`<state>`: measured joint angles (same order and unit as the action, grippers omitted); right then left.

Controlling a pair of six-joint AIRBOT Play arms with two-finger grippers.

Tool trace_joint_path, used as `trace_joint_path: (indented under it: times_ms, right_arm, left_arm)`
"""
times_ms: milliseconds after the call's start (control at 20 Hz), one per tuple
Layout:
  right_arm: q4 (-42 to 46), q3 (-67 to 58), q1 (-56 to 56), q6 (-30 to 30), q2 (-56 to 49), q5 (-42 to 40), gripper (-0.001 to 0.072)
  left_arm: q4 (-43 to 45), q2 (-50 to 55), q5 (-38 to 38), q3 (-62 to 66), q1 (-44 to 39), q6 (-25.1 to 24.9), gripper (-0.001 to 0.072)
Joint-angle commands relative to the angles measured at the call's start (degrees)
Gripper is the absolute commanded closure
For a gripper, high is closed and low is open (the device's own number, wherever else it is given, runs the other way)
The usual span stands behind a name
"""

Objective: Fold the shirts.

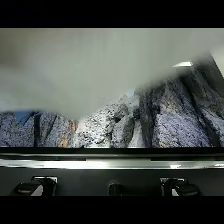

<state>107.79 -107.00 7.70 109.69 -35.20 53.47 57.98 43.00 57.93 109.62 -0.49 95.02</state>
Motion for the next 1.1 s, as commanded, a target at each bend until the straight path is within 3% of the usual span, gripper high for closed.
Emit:
trace_joint_path:
  times_ms: [0,150,350,500,650,900,950,1000,1050]
  right_arm:
    - [1.31,-1.29,-0.02,0.72,0.24,8.11,0.0654]
    - [1.29,-1.20,-0.02,-1.18,-6.97,18.08,0.0654]
    - [0.68,1.55,-0.02,-2.78,-26.08,28.96,0.0652]
    - [-1.11,2.34,0.00,-0.42,-43.87,17.53,0.0652]
    - [-8.92,2.34,-0.02,6.01,-56.61,3.61,0.0652]
    - [-22.18,2.34,-0.02,8.63,-65.92,3.28,0.0647]
    - [-22.47,2.27,-0.15,8.61,-65.85,4.26,0.0523]
    - [-22.97,1.75,-1.01,7.72,-65.20,6.34,0.0266]
    - [-23.89,0.96,-2.47,4.04,-64.15,9.77,0.0203]
  left_arm:
    - [0.96,1.75,8.31,-1.55,0.09,1.64,0.0681]
    - [0.96,5.60,11.72,-11.65,-0.28,1.11,0.0679]
    - [0.98,14.23,7.96,-33.29,-3.17,-2.23,0.0678]
    - [0.52,24.90,-2.56,-43.17,-3.65,-2.67,0.0678]
    - [-1.70,36.96,-6.43,-41.55,-2.03,-2.69,0.0677]
    - [-5.38,46.80,-6.08,-39.89,-1.57,-3.76,0.0673]
    - [-5.29,46.93,-5.33,-39.21,-0.98,-4.44,0.0555]
    - [-5.25,46.88,-2.62,-37.20,0.55,-7.15,0.0243]
    - [-4.33,46.88,1.90,-34.23,2.78,-9.60,0.0106]
